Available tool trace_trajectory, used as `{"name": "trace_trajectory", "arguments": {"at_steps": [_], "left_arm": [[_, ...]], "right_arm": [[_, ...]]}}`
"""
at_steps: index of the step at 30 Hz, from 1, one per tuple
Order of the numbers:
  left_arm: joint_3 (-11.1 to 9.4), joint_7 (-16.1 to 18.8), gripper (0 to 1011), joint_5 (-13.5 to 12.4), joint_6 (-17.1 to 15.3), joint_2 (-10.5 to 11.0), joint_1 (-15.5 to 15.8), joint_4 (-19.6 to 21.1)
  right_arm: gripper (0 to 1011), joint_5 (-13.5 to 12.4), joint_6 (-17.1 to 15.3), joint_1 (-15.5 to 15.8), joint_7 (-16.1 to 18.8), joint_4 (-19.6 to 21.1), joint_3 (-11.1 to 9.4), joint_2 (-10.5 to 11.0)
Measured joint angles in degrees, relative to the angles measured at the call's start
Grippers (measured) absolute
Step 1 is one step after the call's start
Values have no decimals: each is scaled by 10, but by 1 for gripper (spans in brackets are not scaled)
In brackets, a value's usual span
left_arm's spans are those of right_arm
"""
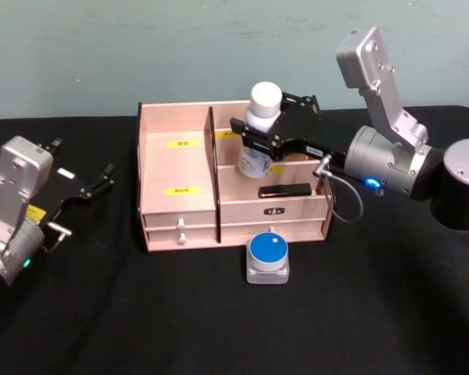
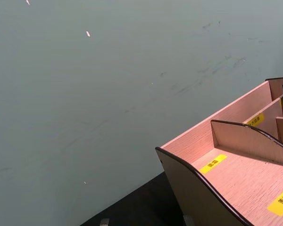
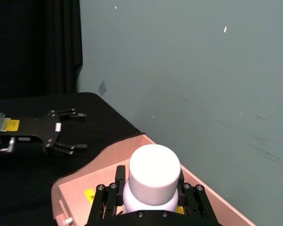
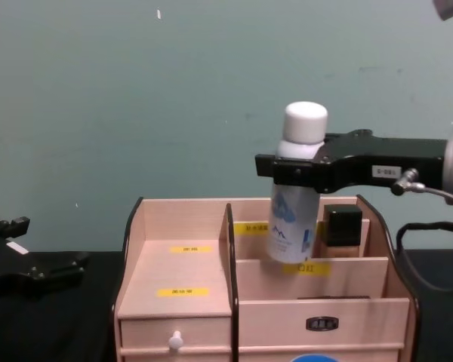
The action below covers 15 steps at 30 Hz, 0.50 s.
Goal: Pick up the facial cleanser and watermelon frost from the table and place them into the tiered storage box.
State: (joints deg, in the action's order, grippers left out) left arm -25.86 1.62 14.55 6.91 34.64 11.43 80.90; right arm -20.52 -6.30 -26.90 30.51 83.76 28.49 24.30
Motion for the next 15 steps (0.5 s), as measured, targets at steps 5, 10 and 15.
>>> {"name": "trace_trajectory", "arguments": {"at_steps": [5,10,15], "left_arm": [[0,0,1010,0,0,0,0,0],[0,0,1009,0,0,0,0,0],[0,0,1010,0,0,0,0,0]], "right_arm": [[601,2,10,-18,0,-31,4,-14],[601,8,18,-33,0,-57,9,-24],[601,11,25,-43,2,-78,11,-32]]}}
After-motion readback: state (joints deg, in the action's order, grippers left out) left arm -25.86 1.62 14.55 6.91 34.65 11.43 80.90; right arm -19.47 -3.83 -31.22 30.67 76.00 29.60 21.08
